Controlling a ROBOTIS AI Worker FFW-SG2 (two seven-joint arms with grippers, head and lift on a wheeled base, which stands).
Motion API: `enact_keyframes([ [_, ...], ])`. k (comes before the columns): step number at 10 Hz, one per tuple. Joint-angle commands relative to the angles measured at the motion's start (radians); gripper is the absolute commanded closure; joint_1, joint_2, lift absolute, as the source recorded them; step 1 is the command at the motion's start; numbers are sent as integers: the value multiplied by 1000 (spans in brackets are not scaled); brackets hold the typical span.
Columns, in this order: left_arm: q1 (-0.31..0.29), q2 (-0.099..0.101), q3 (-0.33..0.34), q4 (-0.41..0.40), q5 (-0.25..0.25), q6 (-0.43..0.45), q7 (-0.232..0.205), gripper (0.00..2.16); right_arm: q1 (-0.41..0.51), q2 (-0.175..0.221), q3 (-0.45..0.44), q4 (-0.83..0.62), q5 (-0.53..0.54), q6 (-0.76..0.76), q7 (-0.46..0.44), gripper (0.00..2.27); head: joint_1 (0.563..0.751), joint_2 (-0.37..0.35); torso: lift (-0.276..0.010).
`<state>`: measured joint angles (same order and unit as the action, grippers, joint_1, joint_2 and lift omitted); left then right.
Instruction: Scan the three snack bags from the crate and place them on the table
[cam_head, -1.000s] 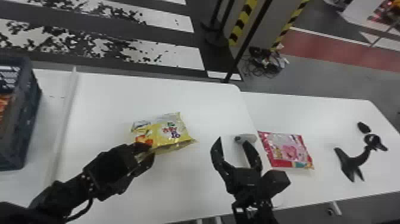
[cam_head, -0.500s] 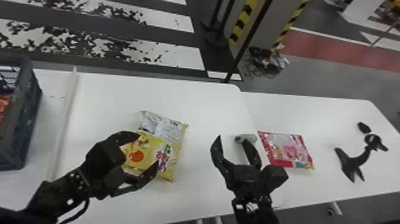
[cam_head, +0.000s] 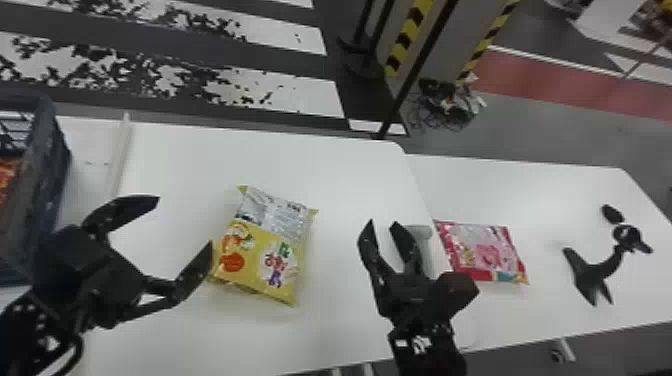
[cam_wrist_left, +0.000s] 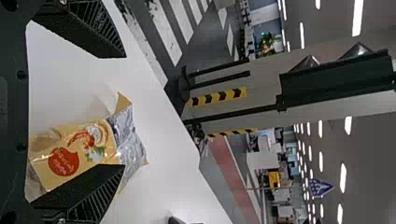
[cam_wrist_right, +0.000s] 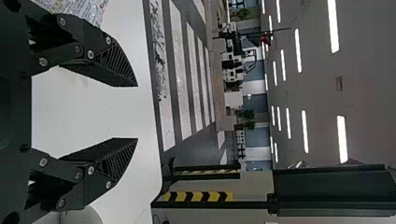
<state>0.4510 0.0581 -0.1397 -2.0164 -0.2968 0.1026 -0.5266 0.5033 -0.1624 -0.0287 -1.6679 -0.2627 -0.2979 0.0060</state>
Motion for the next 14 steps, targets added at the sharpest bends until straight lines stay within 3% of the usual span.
enact_keyframes([
  [1,23,0,72,-12,77,-27,23,33,-12,0,9,-1,22,6,28,1612,695,-316,-62],
  [2,40,0,107,-22,131,-33,54,33,-23,-2,16,-10,40,30,34,2024,695,-268,-62],
  [3,55,0,140,-28,165,-42,82,33,-37,-2,23,-24,53,82,60,2111,695,-241,-62],
  [5,89,0,183,-38,189,-54,129,33,-78,-12,62,-46,83,147,127,2128,695,-140,-62],
  [7,110,2,212,-38,202,-63,129,33,-157,-25,102,-49,102,294,212,2128,695,-45,-62],
  [11,107,37,227,-22,252,-73,143,36,-279,-36,147,-18,119,466,325,2128,695,50,-62],
  [14,130,37,262,-10,266,-82,143,36,-414,-39,239,94,132,506,377,2128,695,108,-62],
])
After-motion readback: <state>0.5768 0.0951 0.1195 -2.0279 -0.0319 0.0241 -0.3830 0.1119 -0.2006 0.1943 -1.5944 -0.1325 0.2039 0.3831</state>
